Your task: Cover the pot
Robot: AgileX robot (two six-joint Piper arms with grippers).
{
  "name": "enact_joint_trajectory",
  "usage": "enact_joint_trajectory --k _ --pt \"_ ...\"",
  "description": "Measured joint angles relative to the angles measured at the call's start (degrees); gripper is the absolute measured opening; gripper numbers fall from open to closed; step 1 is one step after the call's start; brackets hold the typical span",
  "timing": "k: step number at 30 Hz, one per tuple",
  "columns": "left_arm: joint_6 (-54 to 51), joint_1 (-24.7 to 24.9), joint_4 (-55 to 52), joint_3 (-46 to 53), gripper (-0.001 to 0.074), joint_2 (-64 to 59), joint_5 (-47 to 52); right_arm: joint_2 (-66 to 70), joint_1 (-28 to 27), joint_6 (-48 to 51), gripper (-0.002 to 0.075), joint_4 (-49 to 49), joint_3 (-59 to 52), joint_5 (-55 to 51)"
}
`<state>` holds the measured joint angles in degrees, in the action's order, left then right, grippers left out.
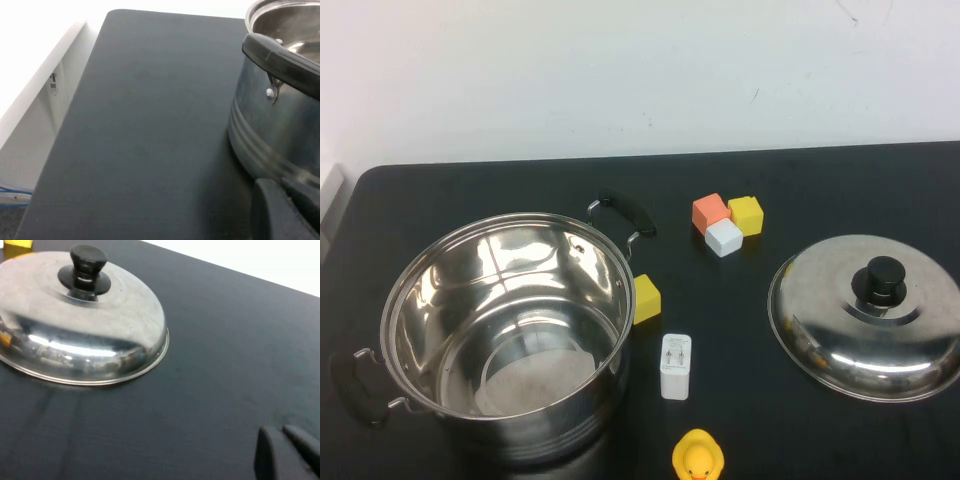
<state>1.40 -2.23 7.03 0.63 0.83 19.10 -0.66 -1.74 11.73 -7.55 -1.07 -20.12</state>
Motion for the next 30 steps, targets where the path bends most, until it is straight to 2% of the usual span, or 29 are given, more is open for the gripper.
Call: enact_joint_trajectory --k 26,30 --pt "-0.1 0.0 0.0 0.0 -0.0003 0.0 0.0 0.0 0.0 0.0 -0.0002 0.0 0.0 0.0" --pt "-0.1 0.0 0.0 0.0 -0.0003 0.0 0.0 0.0 0.0 -1.6 -0.0002 4.7 0.0 0.0"
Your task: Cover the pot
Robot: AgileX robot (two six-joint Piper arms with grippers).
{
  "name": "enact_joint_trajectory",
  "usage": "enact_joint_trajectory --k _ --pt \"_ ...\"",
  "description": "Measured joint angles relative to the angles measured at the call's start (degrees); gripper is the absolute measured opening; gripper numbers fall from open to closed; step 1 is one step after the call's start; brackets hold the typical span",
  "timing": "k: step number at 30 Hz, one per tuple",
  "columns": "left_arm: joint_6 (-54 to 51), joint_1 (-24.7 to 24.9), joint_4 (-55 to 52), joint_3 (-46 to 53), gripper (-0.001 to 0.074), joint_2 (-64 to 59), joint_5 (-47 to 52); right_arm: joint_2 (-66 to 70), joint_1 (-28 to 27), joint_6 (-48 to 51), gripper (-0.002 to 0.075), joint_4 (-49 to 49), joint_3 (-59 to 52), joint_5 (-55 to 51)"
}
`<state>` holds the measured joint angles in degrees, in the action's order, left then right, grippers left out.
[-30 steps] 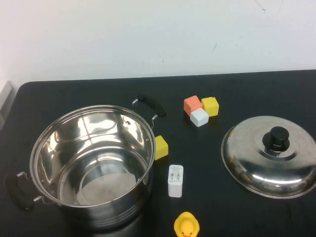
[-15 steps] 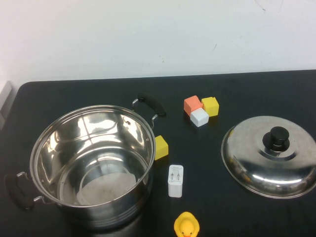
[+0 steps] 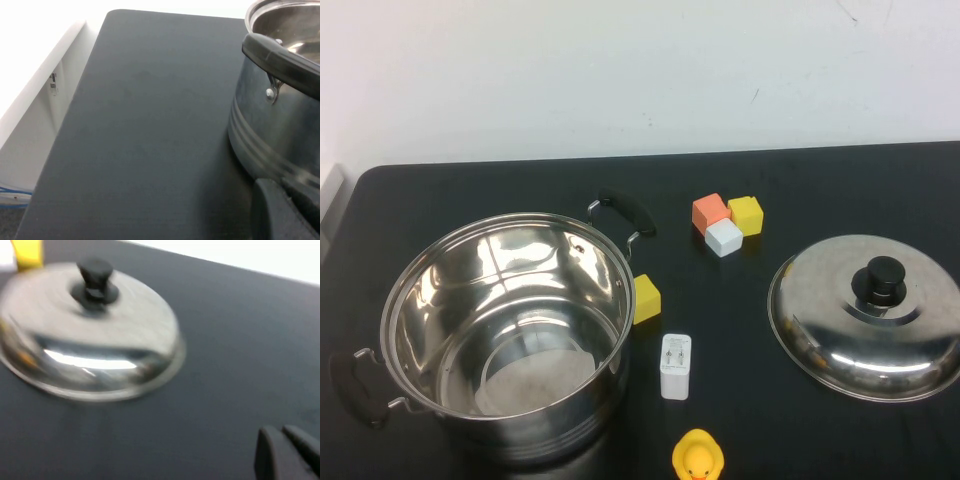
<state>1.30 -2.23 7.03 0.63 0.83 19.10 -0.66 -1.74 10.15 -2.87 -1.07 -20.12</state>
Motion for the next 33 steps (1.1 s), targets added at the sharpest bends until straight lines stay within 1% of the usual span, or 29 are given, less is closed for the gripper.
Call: enact_joint_trajectory --k 3,5,7,9,12,18,25,28,33 --pt "0.0 0.0 0.0 0.0 -0.0003 0.0 0.0 0.0 0.0 -7.4 -0.0002 13.1 0.0 0.1" --pt "0.0 0.0 0.0 0.0 -0.0002 0.0 0.0 0.0 0.0 -15.0 -0.0002 26.0 -0.2 0.0" --pt "0.0 0.0 0.0 0.0 -0.0002 0.0 0.0 0.0 0.0 -19.6 -0.0002 35.1 -0.4 -0.1" --pt "0.0 0.0 0.0 0.0 -0.0002 0.0 0.0 0.0 0.0 -21.0 -0.0002 40.1 -0.4 -0.1" --pt "0.0 0.0 0.0 0.0 -0.0002 0.0 0.0 0.0 0.0 -21.1 -0.0002 41.1 -0.4 0.2" --pt "0.0 0.0 0.0 0.0 -0.0002 0.0 0.0 0.0 0.0 -10.1 -0.0002 37.2 -0.4 0.4" --pt "0.0 0.0 0.0 0.0 -0.0002 0.0 0.0 0.0 0.0 -6.3 -0.0002 36.7 -0.4 1.3" --pt "0.0 0.0 0.0 0.0 -0.0002 0.0 0.0 0.0 0.0 1.6 -0.0002 37.5 0.6 1.4" --pt "0.0 0.0 0.0 0.0 -0.0002 0.0 0.0 1.4 0.0 20.0 -0.0002 38.3 10.2 -0.1"
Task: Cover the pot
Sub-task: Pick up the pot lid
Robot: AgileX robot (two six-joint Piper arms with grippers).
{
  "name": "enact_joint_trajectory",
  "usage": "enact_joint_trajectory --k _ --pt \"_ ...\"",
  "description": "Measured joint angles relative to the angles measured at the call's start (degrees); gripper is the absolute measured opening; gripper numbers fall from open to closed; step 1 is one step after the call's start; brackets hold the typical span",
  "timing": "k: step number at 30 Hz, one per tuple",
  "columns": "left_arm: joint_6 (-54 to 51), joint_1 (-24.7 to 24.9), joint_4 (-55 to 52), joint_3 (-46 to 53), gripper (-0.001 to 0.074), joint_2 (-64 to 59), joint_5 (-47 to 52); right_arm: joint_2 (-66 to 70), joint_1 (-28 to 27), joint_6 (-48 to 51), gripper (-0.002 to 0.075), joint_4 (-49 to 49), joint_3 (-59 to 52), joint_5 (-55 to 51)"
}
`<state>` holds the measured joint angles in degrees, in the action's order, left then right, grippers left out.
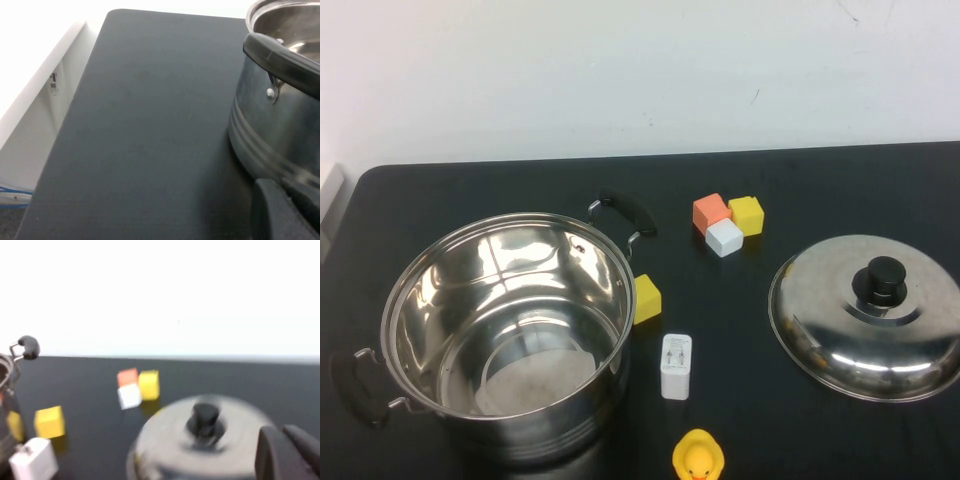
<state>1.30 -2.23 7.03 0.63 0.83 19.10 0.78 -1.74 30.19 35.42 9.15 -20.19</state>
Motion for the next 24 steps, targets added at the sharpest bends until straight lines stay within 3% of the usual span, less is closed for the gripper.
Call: enact_joint_trajectory --k 5,9,13,18,21,24 --pt "0.0 0.0 0.0 0.0 -0.0002 0.0 0.0 10.8 0.0 13.3 -0.0002 1.0 7.9 0.0" --pt "0.0 0.0 0.0 0.0 -0.0002 0.0 0.0 21.2 0.1 15.8 0.0000 0.3 11.5 1.5" --pt "0.0 0.0 0.0 0.0 -0.0002 0.0 0.0 31.0 2.8 0.5 0.0067 -14.7 12.8 11.6" --pt "0.0 0.0 0.0 0.0 -0.0002 0.0 0.0 45.7 5.1 -29.2 0.0282 -40.9 13.1 38.1" --pt "0.0 0.0 0.0 0.0 -0.0002 0.0 0.0 58.0 5.2 -34.6 0.0425 -46.7 13.4 57.3" --pt "0.0 0.0 0.0 0.0 -0.0002 0.0 0.0 69.1 5.3 -37.2 0.0508 -50.0 13.5 70.9"
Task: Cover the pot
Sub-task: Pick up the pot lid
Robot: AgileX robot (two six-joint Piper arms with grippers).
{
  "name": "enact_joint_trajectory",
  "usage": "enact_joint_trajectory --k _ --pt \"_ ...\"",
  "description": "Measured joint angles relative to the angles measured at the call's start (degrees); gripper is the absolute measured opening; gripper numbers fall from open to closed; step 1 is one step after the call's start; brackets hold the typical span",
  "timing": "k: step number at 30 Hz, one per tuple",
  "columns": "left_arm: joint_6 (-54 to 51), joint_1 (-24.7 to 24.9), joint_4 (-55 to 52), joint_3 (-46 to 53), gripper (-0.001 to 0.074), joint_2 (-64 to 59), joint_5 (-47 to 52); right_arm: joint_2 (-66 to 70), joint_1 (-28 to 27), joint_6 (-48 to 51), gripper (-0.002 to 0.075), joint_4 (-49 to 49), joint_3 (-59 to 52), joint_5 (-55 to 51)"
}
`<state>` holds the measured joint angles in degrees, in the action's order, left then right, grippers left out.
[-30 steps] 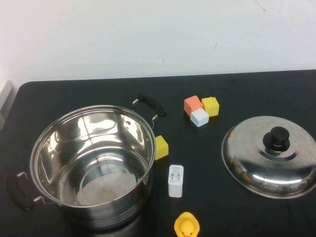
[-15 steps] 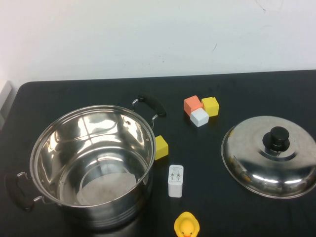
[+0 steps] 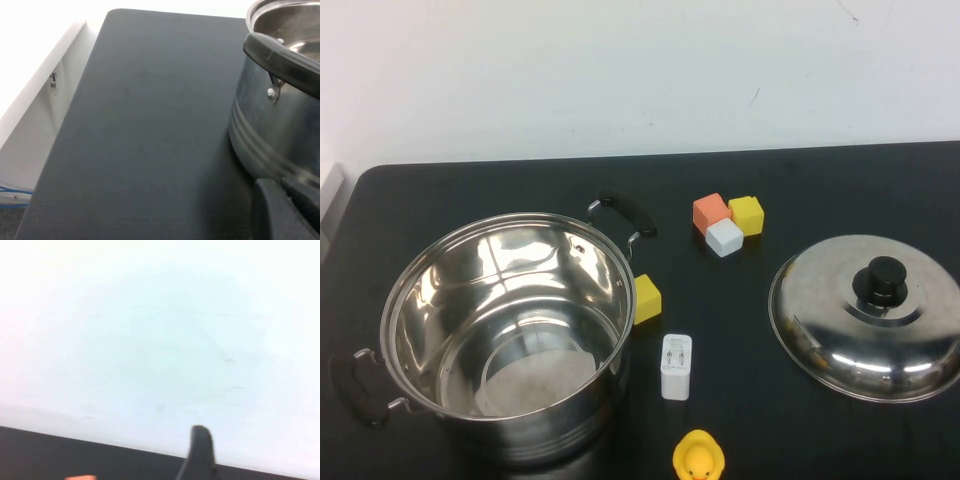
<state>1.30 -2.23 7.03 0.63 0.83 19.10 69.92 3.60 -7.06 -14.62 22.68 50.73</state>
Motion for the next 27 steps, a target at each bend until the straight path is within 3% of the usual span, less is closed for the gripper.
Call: enact_joint_trajectory --k 6,27 --pt "0.0 0.0 0.0 0.0 -0.0002 0.0 0.0 15.9 2.6 -0.2 0.0539 -1.3 1.9 12.6" --pt "0.0 0.0 0.0 0.0 -0.0002 0.0 0.0 44.1 3.7 4.7 0.0533 -1.5 9.0 15.3"
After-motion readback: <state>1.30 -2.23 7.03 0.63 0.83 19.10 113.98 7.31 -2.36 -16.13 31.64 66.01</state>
